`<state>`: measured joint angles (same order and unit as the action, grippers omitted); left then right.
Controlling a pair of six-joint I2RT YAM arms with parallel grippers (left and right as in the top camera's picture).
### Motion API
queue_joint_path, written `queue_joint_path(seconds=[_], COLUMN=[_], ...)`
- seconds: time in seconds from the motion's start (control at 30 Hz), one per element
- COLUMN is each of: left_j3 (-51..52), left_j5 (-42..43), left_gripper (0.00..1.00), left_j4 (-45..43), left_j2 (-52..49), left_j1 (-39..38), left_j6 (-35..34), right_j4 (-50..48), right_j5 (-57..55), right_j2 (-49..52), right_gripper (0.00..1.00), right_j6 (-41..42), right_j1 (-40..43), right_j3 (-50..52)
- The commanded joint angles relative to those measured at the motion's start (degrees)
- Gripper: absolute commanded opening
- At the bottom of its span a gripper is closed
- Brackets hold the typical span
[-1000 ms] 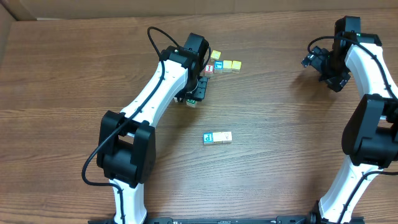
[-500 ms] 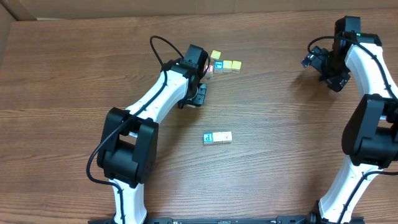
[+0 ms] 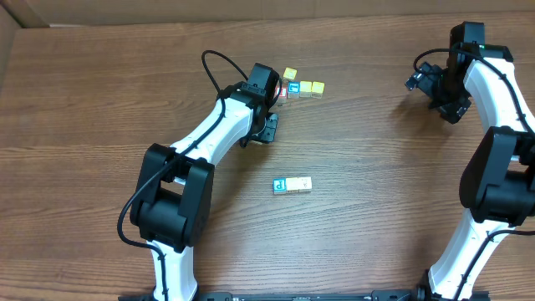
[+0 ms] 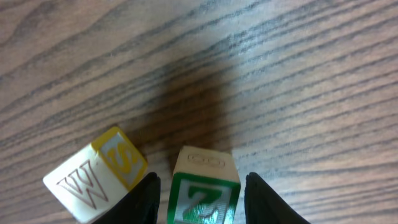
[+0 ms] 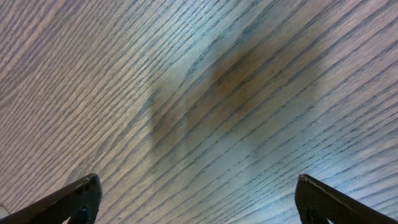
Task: Flip 5 blocks
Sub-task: 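Lift the Z block with the left gripper and rotate it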
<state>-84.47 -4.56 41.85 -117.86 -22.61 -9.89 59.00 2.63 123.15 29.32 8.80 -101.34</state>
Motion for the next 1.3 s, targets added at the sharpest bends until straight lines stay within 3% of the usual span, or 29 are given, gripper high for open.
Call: queue_joint_path(seconds=[0.0, 0.43, 0.53, 0.63, 1.0, 1.13, 1.27], left_j3=[2.1, 2.1, 2.1, 2.1, 1.7, -1.3, -3.0], left_j5=[-0.3, -0.3, -0.5, -0.5, 0.1, 2.1, 2.3], left_gripper=[0.37, 0.32, 0.40, 0.40, 0.31, 0.19, 0.20], left_j4=[-1.5, -1.7, -2.1, -2.8, -1.4, 4.3, 6.3], left_j2=[0.4, 0.7, 0.7, 0.7, 0.7, 1.3, 3.4], left_j1=[0.1, 0.1, 0.1, 0.1, 0.1, 0.1, 0.1], left_j6=[1.3, 1.3, 1.4, 1.4, 1.3, 0.7, 0.5], right_j4=[-0.3, -0.3, -0.3, -0.3, -0.3, -0.3, -0.3], right_j5=[0.0, 0.0, 0.0, 0.0, 0.0, 0.0, 0.0], right_j2=[-1.7, -1.7, -1.7, -1.7, -1.7, -1.7, -1.7], right_gripper=[1.00, 1.00, 1.00, 1.00, 1.00, 1.00, 1.00], right_j6=[-0.2, -0.2, -0.2, -0.2, -0.2, -0.2, -0.3], right_j1=[0.0, 0.0, 0.0, 0.0, 0.0, 0.0, 0.0], right_j3=[-1.0, -1.0, -1.0, -1.0, -1.0, -1.0, -1.0])
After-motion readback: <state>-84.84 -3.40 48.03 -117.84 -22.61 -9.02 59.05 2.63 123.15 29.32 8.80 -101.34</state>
